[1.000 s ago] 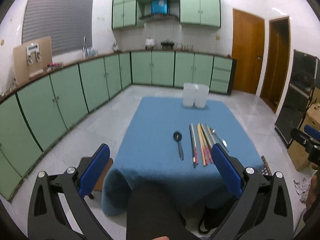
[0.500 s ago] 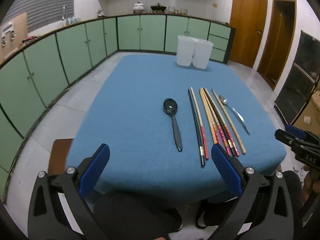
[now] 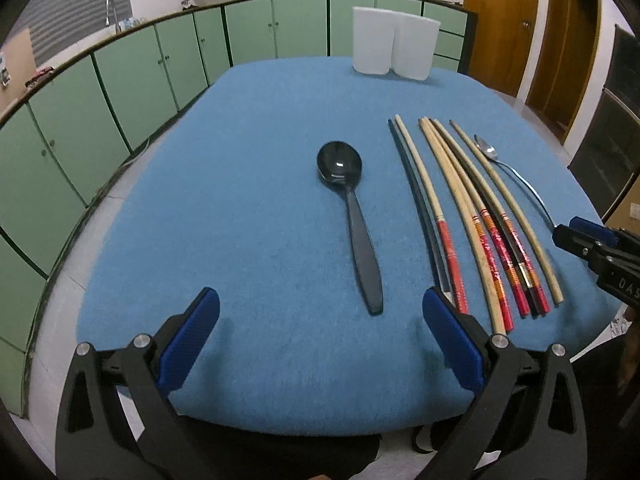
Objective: Organize utensils
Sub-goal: 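Move the left gripper to the black spoon and grasp its handle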
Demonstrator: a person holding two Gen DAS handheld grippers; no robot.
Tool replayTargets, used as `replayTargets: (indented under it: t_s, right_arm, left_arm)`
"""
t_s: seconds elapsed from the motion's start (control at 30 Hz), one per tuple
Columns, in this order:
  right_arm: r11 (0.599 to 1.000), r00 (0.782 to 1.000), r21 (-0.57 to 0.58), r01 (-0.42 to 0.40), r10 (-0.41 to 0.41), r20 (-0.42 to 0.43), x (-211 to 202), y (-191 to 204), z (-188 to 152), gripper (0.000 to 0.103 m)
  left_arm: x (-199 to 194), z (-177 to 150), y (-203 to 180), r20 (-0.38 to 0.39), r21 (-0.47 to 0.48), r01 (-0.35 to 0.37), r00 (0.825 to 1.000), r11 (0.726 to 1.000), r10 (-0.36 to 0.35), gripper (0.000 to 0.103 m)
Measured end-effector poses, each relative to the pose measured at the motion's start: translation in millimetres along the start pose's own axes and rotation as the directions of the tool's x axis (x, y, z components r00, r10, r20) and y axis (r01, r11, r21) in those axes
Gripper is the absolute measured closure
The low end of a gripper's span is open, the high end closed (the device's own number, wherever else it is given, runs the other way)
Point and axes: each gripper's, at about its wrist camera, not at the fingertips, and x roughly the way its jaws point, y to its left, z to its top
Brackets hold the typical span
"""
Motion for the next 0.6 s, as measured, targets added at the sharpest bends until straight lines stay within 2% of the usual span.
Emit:
replayTargets:
  t_s: [0.1,0.3,0.4,0.5,0.6]
  right_arm:
    - [1.0,1.0,-0.006,0.001,-0.001,-0.009,5.9,-1.0,-0.7,0.069]
    - [0.999,1.0,-0.036,0.012,-0.011,0.021,9.8,1.1,-2.6,0.07]
    - [0.999,0.999,-0.034,0.011,-0.01,0.033,9.7,0.6,-4.4,0.07]
    - [0.999,0.999,-0.039,0.012,-0.011,0.043,8.6,-0.3,-6.8,0.075]
    - [0.999,0.999,-0.045,0.005,-0.003,0.045,9.2,1.5,-6.9,0.083]
  left_arm:
    - [7.3,-0.4,1.9,-0.012,-0.008,0.002,1.0,1.0,-0.002,0.007]
    - [10.5,0.9,3.2,0.006,-0.027,0.004,1.0,1.0,-0.004,0.011]
    - [7.2,1.6,1.1,0.028,-0.021,0.013,1.0,1.0,-0.012,0.027]
    - [5.7,2.6,-1.3,0.041,-0.019,0.026,0.999,0.999,-0.026,0.051]
    - [3.8,0.7,-2.8,0.048,-0.016,0.051,0.998,0.999,-0.051,0.064]
